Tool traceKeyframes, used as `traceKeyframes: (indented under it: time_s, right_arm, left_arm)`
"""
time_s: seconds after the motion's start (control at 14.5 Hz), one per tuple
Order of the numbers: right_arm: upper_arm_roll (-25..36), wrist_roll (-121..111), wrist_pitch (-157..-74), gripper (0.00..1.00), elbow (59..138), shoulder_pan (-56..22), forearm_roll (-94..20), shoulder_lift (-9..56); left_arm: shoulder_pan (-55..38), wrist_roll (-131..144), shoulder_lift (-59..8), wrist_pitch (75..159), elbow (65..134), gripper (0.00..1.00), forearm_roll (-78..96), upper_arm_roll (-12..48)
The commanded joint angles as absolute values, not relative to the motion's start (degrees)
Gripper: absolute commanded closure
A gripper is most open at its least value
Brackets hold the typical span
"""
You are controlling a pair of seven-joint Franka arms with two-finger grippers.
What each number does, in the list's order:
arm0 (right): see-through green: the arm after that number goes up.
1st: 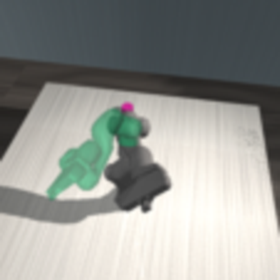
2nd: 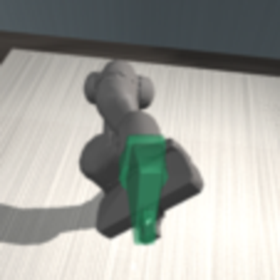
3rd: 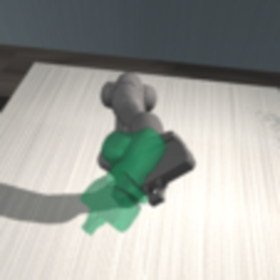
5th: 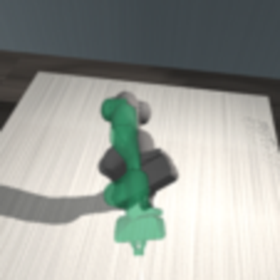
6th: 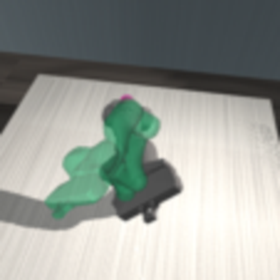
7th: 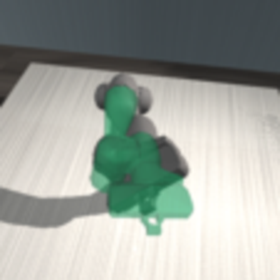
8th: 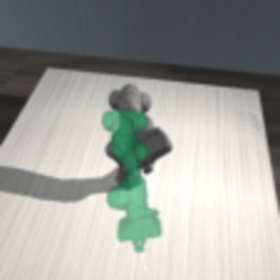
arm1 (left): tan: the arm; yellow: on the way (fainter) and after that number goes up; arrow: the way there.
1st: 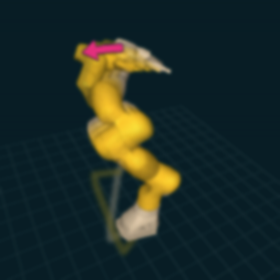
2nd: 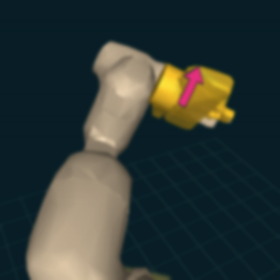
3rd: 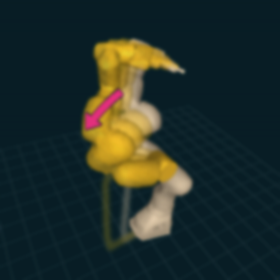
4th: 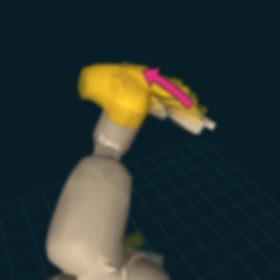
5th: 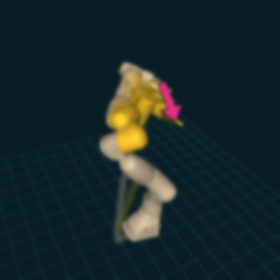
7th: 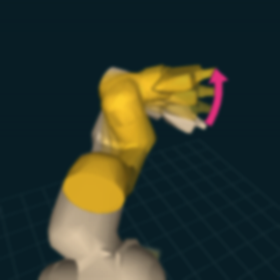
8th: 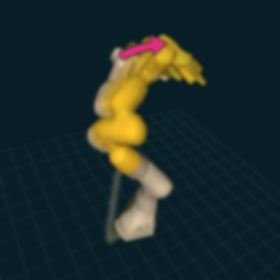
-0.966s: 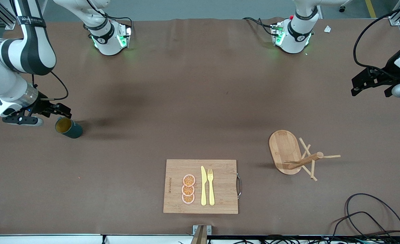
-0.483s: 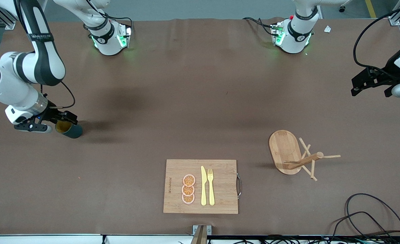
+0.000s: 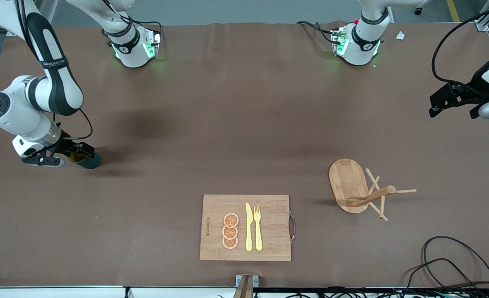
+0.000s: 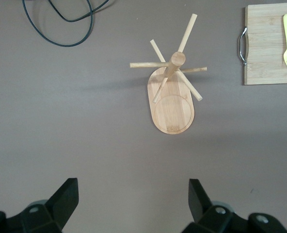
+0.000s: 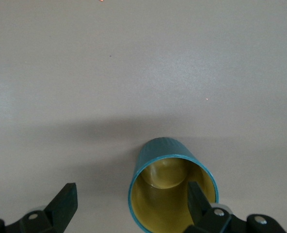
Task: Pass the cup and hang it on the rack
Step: 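Close the right gripper on the teal mug rim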
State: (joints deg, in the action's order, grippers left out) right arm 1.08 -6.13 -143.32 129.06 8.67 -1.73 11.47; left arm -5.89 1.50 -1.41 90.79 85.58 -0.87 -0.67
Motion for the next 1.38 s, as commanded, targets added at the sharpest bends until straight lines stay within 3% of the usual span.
traceKeyframes:
  time_s: [0.0,0.62,0.76,1.1,1.31]
  right_arm:
    - [0.5,-7.4,-145.2,0.0,130.8,9.0,-2.7,10.6]
    - [0.5,-7.4,-148.7,0.01,133.6,8.8,-2.7,12.8]
    - [0.5,-7.4,-148.9,0.05,134.1,8.8,-2.7,13.0]
    - [0.5,-7.3,-148.4,0.44,134.0,8.8,-2.7,12.9]
    - [0.5,-7.3,-148.1,0.55,133.9,8.9,-2.7,12.8]
  left_arm:
    - [-5.8,2.1,-1.8,90.6,84.5,0.0,-0.5,-0.6]
    - [-5.8,2.1,-1.8,90.6,84.5,0.0,-0.5,-0.6]
    - [-5.8,2.1,-1.8,90.6,84.5,0.0,-0.5,-0.6]
    - [-5.8,2.0,-1.8,90.6,84.5,0.0,-0.5,-0.6]
    - [-5.7,1.9,-1.8,90.6,84.6,0.0,-0.4,-0.6]
